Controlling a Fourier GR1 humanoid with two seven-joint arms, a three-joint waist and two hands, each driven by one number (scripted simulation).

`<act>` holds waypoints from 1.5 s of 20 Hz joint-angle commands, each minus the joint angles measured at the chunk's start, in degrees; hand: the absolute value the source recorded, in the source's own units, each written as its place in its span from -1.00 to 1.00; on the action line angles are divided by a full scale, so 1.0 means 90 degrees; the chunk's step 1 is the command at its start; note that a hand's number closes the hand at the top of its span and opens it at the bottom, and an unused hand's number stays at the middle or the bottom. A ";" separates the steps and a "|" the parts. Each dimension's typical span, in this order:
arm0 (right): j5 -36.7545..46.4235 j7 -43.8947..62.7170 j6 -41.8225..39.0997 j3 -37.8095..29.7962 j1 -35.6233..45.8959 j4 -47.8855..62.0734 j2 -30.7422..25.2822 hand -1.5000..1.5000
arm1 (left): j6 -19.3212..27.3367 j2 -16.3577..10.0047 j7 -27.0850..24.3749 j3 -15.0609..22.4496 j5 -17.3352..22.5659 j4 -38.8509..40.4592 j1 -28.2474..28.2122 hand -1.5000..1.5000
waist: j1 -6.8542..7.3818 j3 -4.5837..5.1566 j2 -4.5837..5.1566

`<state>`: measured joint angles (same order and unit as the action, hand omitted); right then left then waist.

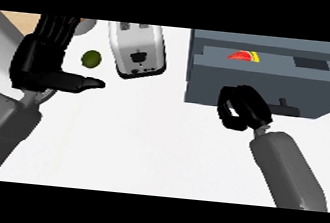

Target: Pick up the cup, place it into the drawer and close the drawer

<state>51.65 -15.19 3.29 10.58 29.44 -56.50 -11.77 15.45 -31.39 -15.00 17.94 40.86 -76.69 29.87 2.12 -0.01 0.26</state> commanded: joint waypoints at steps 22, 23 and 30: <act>-0.0637 -0.1369 -0.0023 -0.1719 0.2843 0.4431 -0.0796 1.00 | -0.1120 -0.0145 -0.0123 -0.0269 0.0036 -0.0363 -0.0720 -1.00 | 0.0536 -0.0028 0.0298; -0.0698 -0.1608 -0.0028 -0.1770 0.2776 0.4400 -0.0883 1.00 | -0.1128 -0.0051 -0.0145 -0.0306 0.0101 -0.0276 -0.0694 -1.00 | 0.0465 -0.0028 0.0312; -0.0781 -0.1631 -0.0024 -0.1888 0.2887 0.4380 -0.0852 1.00 | -0.1162 0.0030 -0.0095 -0.0196 -0.0003 -0.0177 -0.0601 -1.00 | 0.0478 -0.0025 0.0315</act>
<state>45.58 -38.69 -0.42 -2.28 49.54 -20.90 -15.12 5.43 -31.54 -16.43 15.61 41.05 -78.78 23.86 5.54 0.45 0.63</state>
